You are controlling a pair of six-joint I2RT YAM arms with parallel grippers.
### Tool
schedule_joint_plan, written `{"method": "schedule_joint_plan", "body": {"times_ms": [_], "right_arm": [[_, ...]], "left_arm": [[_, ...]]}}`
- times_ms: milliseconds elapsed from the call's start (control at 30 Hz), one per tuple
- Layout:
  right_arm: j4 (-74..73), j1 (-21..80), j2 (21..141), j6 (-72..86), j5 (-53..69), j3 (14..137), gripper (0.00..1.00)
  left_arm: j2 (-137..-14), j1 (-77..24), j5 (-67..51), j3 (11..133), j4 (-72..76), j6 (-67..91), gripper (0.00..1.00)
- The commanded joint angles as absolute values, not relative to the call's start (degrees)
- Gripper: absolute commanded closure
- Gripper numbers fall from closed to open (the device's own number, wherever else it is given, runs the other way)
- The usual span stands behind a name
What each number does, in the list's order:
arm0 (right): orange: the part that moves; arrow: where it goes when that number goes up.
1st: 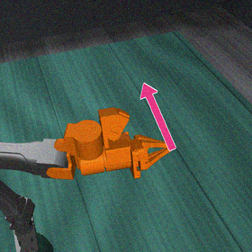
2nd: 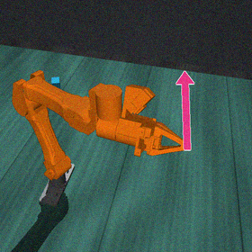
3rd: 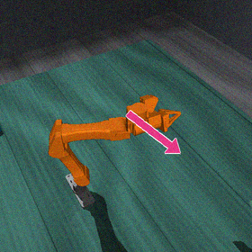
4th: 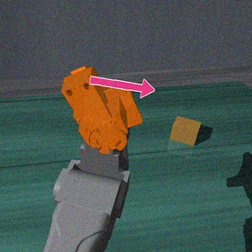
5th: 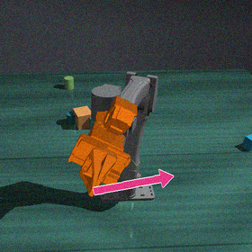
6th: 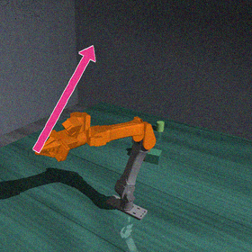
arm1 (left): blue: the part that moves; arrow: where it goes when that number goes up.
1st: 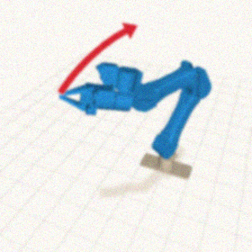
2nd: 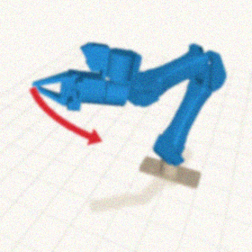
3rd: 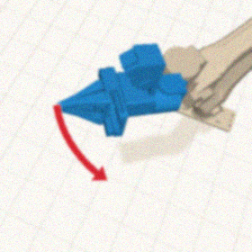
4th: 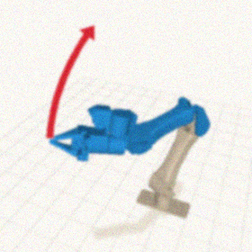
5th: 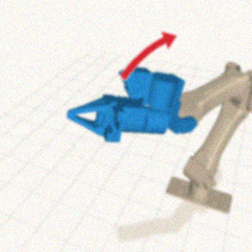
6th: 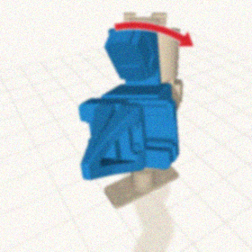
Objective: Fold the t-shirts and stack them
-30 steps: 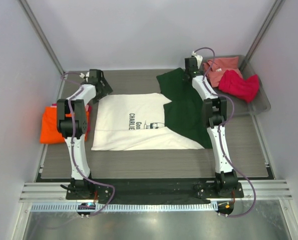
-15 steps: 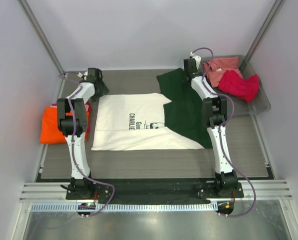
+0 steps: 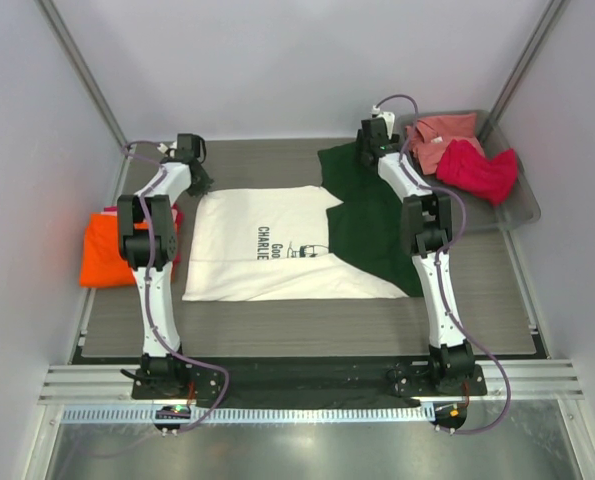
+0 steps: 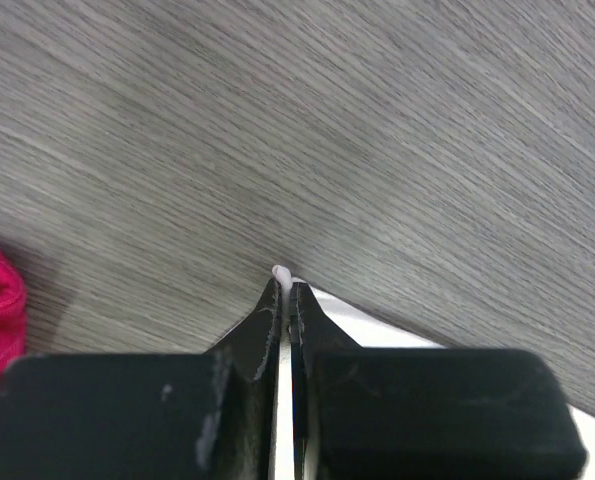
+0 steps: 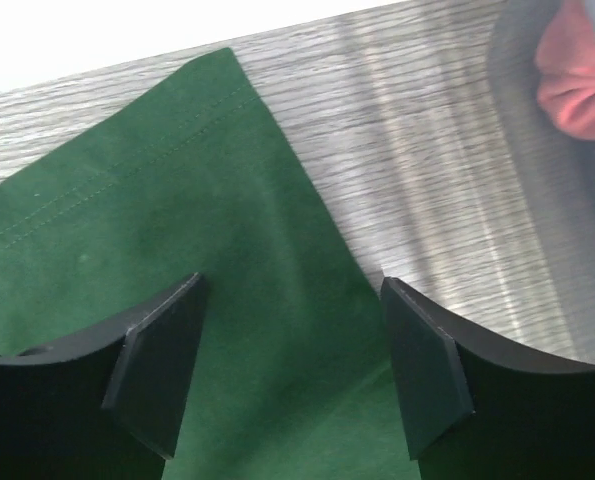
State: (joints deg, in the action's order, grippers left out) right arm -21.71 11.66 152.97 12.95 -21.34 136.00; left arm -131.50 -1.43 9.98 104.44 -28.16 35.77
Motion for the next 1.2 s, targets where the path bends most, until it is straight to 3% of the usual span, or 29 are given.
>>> {"method": "schedule_joint_plan", "body": {"times_ms": [0, 167, 367, 467, 600, 700, 1167], "right_arm": [[-22.0, 11.7, 149.4, 9.6, -25.0, 137.5, 0.22], [-21.9, 11.7, 151.0, 8.5, -24.4, 137.9, 0.2], [-23.5, 11.7, 153.5, 10.5, -21.3, 138.4, 0.33], [-25.1, 11.6, 154.4, 11.7, -17.6, 139.7, 0.45], [-25.5, 11.6, 154.3, 12.7, -14.9, 139.7, 0.81], [-25.3, 11.7, 153.2, 12.4, -15.5, 139.8, 0.97], [-23.0, 11.7, 134.5, 12.4, -16.0, 127.5, 0.99]], "left_arm": [[-130.8, -1.1, 11.7, 103.4, -30.1, 35.7, 1.0], [-130.2, -0.9, 11.3, 102.1, -28.7, 35.7, 1.0], [-130.7, -0.7, 10.4, 102.1, -28.7, 35.9, 1.0], [-130.7, -0.7, 10.2, 102.1, -28.7, 35.9, 1.0], [-130.3, -0.7, 9.1, 101.8, -28.7, 35.9, 1.0], [-129.1, -0.7, 8.6, 101.5, -28.3, 35.7, 1.0], [-120.9, -0.8, 7.0, 95.2, -25.7, 35.8, 1.0]]}}
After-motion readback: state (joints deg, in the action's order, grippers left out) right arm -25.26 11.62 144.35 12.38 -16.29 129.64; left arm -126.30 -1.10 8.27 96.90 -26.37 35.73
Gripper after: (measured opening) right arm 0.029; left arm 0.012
